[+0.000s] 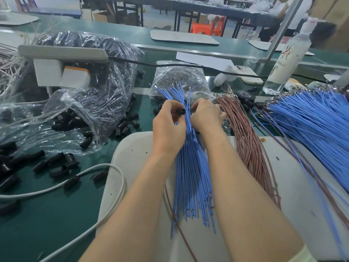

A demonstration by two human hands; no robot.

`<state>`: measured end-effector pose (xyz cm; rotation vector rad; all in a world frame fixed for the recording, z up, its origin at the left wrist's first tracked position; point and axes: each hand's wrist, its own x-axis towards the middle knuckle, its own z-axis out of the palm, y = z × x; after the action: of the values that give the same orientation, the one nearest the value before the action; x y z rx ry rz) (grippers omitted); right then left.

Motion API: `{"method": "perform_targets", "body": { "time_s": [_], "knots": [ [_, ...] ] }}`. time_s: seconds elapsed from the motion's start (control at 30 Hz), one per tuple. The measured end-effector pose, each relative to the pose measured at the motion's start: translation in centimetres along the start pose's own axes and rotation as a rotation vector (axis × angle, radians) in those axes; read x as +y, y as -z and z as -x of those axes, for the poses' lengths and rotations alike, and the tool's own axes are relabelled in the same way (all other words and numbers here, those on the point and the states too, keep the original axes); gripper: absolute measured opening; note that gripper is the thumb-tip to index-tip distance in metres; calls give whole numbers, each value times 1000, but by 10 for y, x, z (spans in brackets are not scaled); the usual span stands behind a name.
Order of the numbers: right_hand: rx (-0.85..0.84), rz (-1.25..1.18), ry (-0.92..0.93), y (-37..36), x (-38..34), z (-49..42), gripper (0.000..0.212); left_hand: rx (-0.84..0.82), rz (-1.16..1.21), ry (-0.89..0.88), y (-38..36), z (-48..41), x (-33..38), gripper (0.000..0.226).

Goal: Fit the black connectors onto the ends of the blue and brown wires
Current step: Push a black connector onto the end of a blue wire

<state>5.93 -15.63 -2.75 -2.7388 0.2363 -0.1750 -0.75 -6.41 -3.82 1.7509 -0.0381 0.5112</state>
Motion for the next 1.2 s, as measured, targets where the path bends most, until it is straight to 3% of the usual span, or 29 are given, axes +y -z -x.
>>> {"method": "perform_targets", "body": {
  "time_s": [0.13, 0.27, 0.4, 0.5, 0.63, 0.9, 1.03, 1.2],
  "knots": [
    [107, -65, 29, -1, 4, 5, 23, -23, 11, 2, 1, 0, 1, 21],
    [228, -445, 116, 15, 13, 12, 11, -48, -7, 4, 1, -1, 0, 21],
    [52, -1046, 122, 39, 23, 33, 20, -80, -7, 22, 0, 0, 2, 23],
    [-45, -1181, 118, 43, 29, 49, 20, -90, -38, 14, -1, 1, 3, 24],
    [-16, -1163, 126, 41, 30, 61, 19, -107, -61, 7, 0, 2, 4, 23],
    [132, -688, 273, 32, 19, 71, 14, -121, -67, -56, 0, 6, 4, 25],
    [252, -586, 317, 33, 16, 75, 10, -111, -211, -118, -2, 6, 1, 22],
    [209, -553, 361, 36, 13, 78, 12, -45, -366, -93, 1, 5, -3, 13]
  ]
}}
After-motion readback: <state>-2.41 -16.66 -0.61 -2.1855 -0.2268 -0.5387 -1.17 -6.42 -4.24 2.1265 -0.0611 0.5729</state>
